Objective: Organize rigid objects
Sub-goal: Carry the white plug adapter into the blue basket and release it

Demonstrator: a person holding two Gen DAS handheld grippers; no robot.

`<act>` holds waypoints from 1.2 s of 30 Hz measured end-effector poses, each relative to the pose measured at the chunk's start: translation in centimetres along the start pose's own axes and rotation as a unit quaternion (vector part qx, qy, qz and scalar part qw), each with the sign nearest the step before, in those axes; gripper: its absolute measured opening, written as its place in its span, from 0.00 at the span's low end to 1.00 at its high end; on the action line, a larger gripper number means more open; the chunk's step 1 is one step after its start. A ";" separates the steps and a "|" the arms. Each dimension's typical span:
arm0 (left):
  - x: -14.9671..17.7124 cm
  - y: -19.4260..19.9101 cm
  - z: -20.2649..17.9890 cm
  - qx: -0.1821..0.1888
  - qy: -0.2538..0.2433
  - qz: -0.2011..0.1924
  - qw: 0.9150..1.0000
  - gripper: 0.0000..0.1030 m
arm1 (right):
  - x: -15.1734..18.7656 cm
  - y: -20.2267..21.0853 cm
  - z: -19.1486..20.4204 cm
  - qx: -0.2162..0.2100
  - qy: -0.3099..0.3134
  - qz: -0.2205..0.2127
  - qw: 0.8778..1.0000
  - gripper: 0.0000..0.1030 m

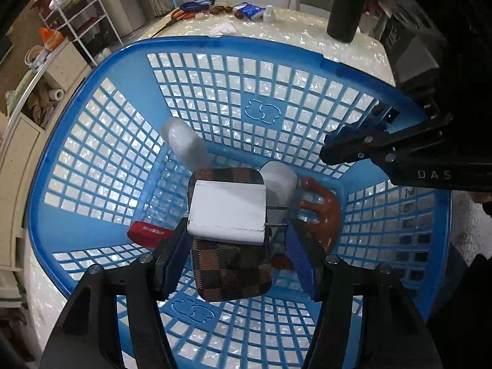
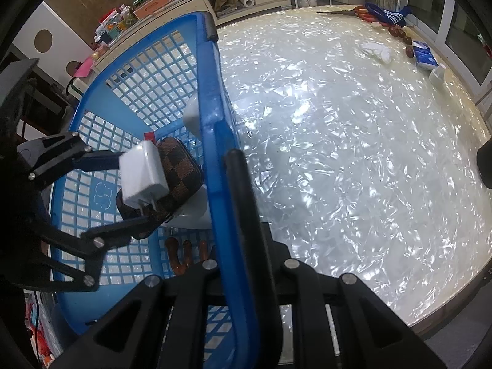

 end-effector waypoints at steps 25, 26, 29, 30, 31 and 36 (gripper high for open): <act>-0.6 0.6 -0.8 -0.021 -0.002 0.005 1.000 0.84 | -0.1 0.0 0.1 0.005 0.006 -0.002 1.000 0.12; -0.6 0.8 -0.9 -0.022 -0.001 0.002 1.000 0.85 | -0.1 0.0 0.1 0.006 0.006 -0.002 1.000 0.12; -0.6 1.3 -1.3 -0.015 -0.009 -0.006 1.000 0.87 | -0.1 0.0 0.1 0.006 0.006 -0.002 1.000 0.12; -0.5 1.4 -1.4 -0.014 -0.009 -0.008 1.000 0.87 | -0.1 0.0 0.1 0.006 0.006 -0.002 1.000 0.12; -0.5 1.6 -1.4 -0.016 -0.007 -0.013 1.000 0.89 | -0.1 0.0 0.1 0.006 0.006 -0.002 1.000 0.12; -0.2 2.8 -0.3 -0.052 0.018 -0.042 0.998 1.00 | -0.1 0.0 0.1 0.006 0.005 -0.002 1.000 0.12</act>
Point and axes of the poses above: each gripper's, at about its wrist camera, not at the fingertips, and y roughly against the way its jaws point, z to its left, x to its underside, the point moved 9 cm from there along -y, roughly the way its jaws point, and after that the axes turned 5 degrees about x, right-handed, at the moved point
